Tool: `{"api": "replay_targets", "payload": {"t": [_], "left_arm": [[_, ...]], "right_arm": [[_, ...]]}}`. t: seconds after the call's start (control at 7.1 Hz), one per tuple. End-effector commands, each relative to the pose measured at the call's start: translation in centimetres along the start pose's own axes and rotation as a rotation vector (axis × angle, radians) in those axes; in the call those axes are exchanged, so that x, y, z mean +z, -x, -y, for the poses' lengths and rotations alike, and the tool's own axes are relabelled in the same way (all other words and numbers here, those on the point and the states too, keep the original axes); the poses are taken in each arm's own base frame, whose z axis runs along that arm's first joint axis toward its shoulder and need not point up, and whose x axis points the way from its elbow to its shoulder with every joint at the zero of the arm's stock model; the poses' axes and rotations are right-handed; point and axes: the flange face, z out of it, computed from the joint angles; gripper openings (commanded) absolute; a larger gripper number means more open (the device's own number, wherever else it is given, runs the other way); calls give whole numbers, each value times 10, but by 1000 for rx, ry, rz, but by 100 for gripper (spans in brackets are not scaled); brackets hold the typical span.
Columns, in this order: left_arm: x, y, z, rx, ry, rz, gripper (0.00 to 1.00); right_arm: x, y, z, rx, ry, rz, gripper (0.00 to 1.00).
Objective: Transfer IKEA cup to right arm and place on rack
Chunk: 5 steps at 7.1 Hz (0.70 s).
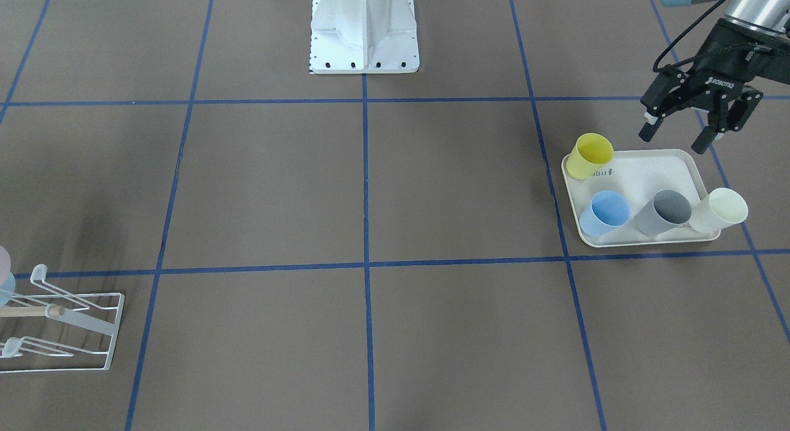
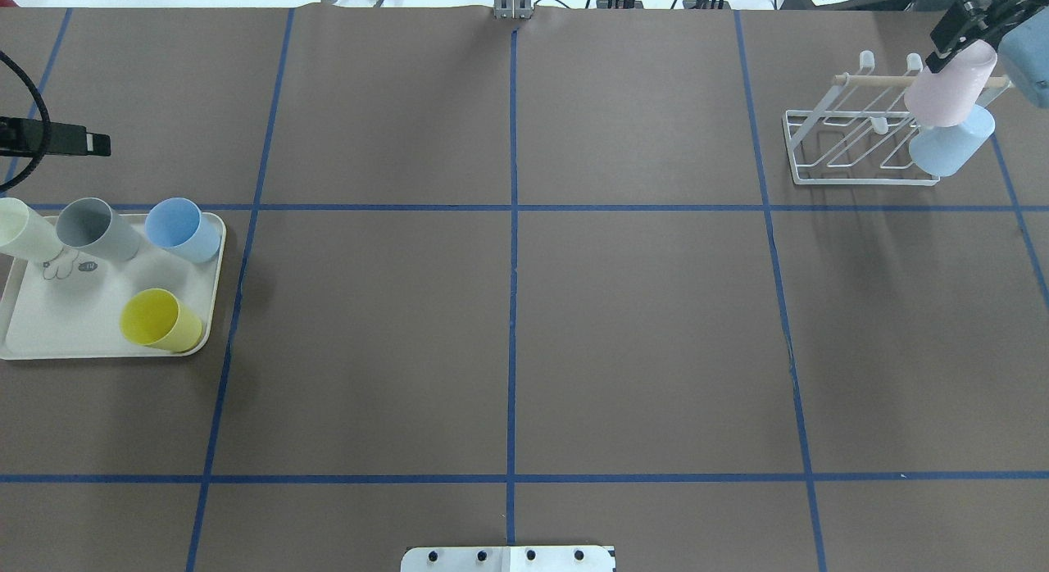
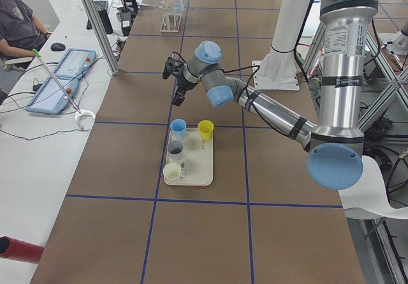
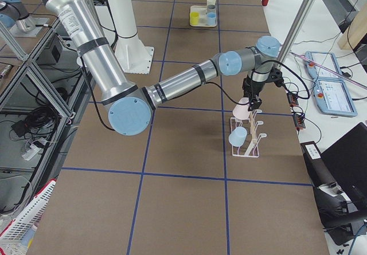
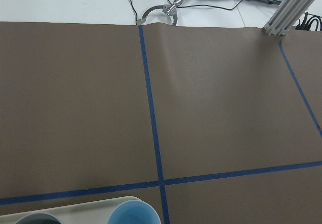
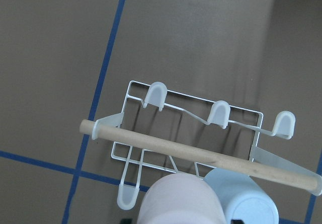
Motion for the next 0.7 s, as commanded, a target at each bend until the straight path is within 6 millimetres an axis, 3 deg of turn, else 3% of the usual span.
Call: {"api": "replay_targets", "payload": {"t": [0.0, 0.56], "left_arm": [[2, 0, -1, 0, 4, 1, 100], [3, 0, -1, 0, 6, -1, 100]], "right_arm": [[6, -2, -2, 6, 14, 15, 26], [20, -1, -2, 4, 40, 31, 26]]}}
